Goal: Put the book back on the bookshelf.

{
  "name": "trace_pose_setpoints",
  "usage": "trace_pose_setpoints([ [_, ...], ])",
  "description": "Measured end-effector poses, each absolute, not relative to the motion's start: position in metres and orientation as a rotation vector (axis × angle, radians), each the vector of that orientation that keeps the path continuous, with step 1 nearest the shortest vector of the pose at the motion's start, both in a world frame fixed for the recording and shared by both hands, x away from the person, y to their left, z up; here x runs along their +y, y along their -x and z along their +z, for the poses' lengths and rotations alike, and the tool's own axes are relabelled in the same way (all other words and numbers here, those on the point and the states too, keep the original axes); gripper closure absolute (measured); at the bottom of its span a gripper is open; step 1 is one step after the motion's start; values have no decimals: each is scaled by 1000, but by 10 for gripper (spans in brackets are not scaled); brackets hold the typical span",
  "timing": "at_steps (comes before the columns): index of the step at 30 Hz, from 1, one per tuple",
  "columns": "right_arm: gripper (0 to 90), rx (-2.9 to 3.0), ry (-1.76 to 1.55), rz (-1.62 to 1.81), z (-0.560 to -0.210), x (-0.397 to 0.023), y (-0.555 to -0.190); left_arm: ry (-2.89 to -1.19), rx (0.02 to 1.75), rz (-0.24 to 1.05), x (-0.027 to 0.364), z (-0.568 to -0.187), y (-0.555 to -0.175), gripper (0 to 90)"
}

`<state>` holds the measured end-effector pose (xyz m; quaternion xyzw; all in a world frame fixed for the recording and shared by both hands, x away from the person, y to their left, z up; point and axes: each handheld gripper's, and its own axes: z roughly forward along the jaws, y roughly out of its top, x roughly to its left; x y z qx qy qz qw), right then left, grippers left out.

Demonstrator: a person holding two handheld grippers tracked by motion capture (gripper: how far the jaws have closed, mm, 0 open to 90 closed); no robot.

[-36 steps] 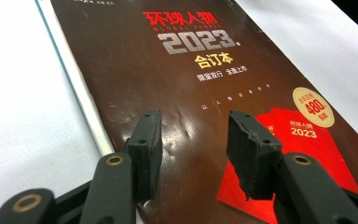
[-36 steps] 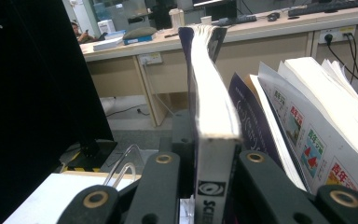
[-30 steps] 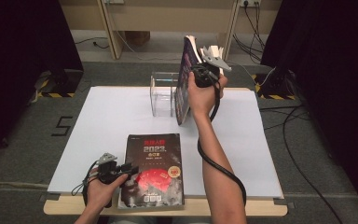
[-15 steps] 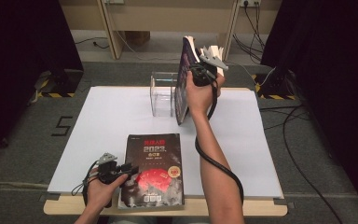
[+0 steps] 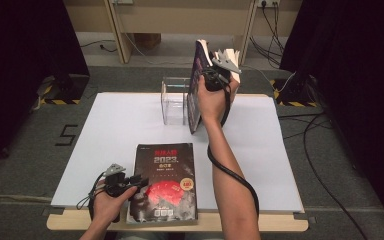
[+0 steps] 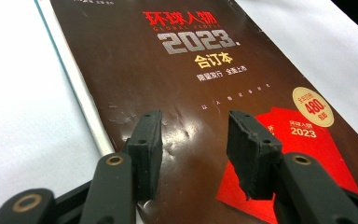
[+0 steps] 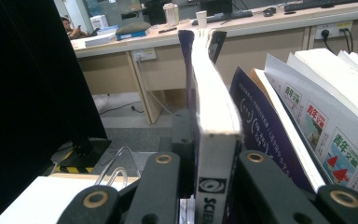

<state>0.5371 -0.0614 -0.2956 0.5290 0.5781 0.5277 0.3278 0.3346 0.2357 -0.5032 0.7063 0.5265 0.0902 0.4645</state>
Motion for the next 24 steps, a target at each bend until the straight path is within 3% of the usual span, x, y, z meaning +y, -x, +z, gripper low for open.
trace_pose_setpoints([
  [24,831,1541,-1388,1310,-303,-49,-552,-1740,1289,221,236,-503,-335,547],
])
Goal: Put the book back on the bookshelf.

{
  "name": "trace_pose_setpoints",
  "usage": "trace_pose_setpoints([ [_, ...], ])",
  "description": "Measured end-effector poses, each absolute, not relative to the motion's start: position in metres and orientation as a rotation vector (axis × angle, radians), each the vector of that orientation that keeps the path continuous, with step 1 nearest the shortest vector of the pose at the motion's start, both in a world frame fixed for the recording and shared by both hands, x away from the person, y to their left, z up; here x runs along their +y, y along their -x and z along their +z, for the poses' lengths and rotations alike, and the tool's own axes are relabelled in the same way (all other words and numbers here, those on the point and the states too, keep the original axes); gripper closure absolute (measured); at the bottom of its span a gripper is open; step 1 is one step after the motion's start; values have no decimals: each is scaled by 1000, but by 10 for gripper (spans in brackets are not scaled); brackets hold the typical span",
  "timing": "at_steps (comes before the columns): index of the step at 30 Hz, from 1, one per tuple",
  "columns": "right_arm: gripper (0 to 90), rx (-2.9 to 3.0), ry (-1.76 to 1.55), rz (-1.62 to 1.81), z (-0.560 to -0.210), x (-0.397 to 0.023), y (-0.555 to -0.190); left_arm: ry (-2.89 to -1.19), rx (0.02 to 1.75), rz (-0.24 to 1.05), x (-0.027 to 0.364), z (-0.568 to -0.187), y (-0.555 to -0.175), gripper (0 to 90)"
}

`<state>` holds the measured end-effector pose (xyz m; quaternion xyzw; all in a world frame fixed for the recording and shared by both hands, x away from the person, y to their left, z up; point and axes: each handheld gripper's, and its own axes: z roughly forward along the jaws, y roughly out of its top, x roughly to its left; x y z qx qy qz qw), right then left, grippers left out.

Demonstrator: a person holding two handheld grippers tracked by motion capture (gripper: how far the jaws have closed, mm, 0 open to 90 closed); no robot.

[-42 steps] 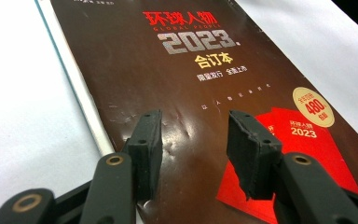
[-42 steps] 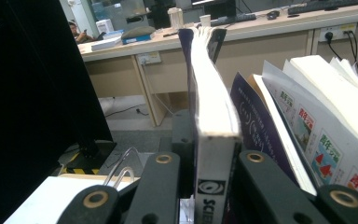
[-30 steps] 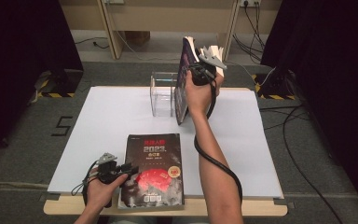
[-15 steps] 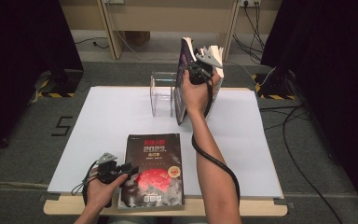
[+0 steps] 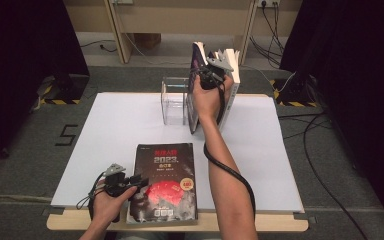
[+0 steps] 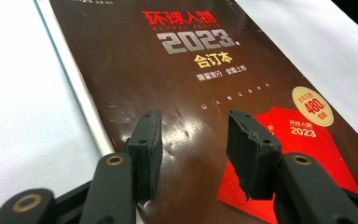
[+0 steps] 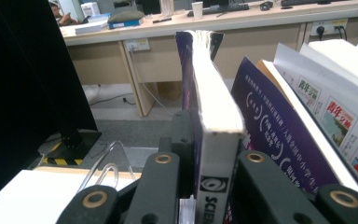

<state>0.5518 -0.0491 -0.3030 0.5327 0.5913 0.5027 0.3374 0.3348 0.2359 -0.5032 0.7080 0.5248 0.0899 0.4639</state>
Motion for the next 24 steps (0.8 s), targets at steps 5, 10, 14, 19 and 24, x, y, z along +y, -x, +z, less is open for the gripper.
trace_pose_setpoints([
  [5,829,1569,-1390,1276,-307,-46,-555,-1741,1288,221,236,-503,-335,547],
  [10,828,1594,-1396,1250,-310,-44,-557,-1741,1287,222,236,-503,-335,547],
  [14,825,1607,-1395,1233,-309,-44,-558,-1742,1286,225,236,-503,-335,547],
  [19,800,1628,-1389,1192,-308,-45,-557,-1744,1285,228,236,-503,-335,546],
  [24,765,1633,-1387,1165,-305,-49,-554,-1745,1285,230,235,-503,-334,546],
])
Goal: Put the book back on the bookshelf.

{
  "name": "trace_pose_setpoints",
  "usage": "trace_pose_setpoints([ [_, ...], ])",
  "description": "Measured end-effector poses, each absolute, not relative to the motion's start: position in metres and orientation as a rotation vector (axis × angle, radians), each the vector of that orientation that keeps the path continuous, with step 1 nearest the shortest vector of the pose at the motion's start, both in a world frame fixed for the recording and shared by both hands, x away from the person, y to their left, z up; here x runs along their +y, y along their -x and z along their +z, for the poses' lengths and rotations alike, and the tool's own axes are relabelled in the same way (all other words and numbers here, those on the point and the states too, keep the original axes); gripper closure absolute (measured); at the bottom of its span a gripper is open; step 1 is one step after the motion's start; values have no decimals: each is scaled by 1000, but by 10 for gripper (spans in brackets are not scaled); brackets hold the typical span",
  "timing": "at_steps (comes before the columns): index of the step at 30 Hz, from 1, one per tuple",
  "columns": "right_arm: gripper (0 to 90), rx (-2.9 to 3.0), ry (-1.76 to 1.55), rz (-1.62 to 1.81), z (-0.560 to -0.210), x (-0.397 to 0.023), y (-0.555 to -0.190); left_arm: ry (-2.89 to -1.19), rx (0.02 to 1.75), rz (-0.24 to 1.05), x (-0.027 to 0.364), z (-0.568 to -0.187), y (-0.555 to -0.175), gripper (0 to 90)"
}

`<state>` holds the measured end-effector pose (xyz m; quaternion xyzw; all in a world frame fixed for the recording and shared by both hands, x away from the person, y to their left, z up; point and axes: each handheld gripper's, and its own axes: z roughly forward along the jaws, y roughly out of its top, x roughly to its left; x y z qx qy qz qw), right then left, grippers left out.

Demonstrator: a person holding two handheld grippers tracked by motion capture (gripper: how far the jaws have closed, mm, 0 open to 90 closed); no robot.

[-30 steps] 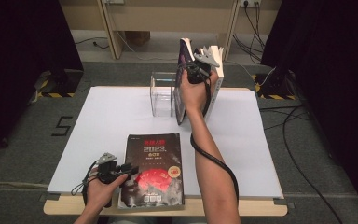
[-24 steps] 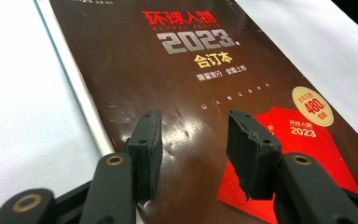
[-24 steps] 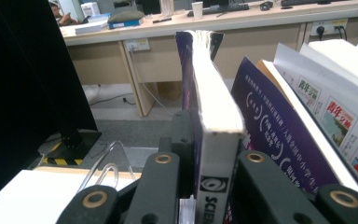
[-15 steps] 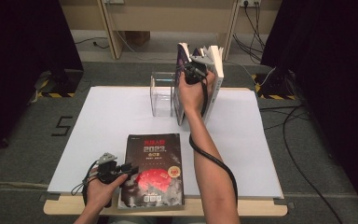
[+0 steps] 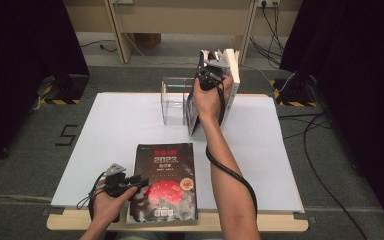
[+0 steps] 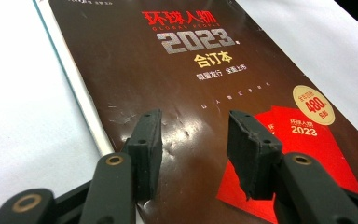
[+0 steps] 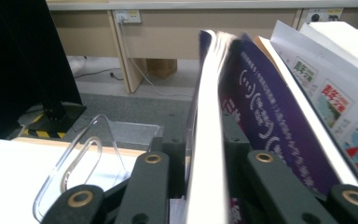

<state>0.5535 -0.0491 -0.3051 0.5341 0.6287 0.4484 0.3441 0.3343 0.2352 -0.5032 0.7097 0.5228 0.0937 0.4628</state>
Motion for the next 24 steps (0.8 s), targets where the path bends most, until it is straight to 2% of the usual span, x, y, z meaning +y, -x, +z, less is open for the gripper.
trace_pose_setpoints([
  [7,758,1645,-1372,1150,-305,-55,-546,-1747,1285,232,235,-503,-334,546],
  [17,648,1651,-1350,1092,-307,-60,-534,-1745,1286,234,235,-503,-334,546],
  [24,625,1638,-1346,1086,-306,-65,-520,-1745,1286,238,234,-503,-334,545],
])
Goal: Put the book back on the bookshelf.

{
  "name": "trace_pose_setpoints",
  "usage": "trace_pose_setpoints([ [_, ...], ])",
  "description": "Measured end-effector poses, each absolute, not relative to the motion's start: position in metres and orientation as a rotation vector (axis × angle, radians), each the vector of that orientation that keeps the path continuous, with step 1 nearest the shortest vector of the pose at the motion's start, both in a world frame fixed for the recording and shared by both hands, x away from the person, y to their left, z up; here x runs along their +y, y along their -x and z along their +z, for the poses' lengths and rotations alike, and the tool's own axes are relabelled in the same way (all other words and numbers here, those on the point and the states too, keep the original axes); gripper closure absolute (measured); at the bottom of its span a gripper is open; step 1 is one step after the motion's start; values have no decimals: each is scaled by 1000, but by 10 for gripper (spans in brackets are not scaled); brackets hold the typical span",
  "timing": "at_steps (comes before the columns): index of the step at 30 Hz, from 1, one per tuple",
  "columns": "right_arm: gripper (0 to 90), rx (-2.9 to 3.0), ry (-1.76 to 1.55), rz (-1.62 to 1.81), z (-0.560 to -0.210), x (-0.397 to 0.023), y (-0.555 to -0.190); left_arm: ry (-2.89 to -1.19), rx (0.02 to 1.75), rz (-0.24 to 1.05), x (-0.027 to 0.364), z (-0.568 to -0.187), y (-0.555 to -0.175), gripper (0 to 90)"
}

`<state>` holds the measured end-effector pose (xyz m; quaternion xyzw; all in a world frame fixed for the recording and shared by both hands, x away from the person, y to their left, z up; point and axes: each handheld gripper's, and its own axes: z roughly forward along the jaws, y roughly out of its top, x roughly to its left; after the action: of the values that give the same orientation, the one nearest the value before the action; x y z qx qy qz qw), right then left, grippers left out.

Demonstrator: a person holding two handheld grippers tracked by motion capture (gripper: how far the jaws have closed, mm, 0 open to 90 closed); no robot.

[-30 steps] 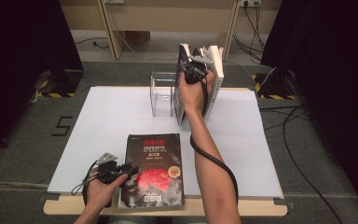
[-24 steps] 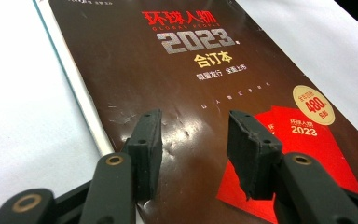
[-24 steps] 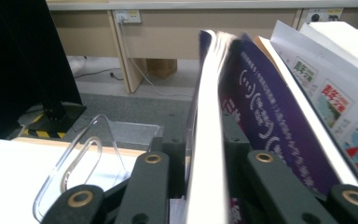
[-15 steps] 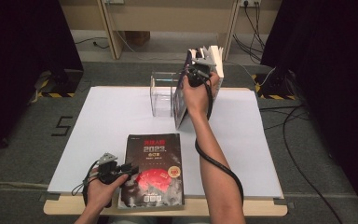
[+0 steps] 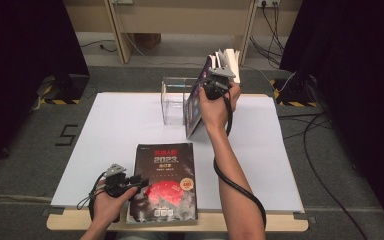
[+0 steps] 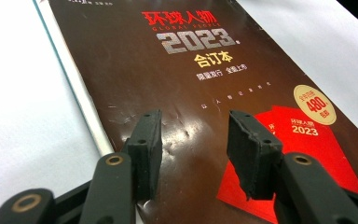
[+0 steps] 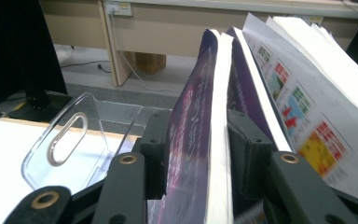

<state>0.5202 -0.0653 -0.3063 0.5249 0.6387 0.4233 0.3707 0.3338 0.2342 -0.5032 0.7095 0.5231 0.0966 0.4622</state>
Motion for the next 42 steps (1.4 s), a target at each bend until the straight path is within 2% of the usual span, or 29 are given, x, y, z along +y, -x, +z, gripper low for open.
trace_pose_setpoints([
  [21,597,1568,-1456,1200,-332,-95,-477,-1741,1288,240,234,-503,-334,545],
  [23,614,1567,-1468,1218,-335,-98,-474,-1740,1288,240,234,-503,-334,545],
  [26,711,1570,-1480,1263,-339,-102,-468,-1740,1289,237,234,-503,-334,545],
  [29,760,1564,-1485,1297,-340,-102,-463,-1740,1289,239,234,-503,-334,545],
  [38,748,1553,-1509,1325,-339,-104,-456,-1739,1289,237,234,-503,-334,545],
  [42,719,1581,-1542,1327,-339,-104,-465,-1739,1289,240,234,-503,-334,544],
])
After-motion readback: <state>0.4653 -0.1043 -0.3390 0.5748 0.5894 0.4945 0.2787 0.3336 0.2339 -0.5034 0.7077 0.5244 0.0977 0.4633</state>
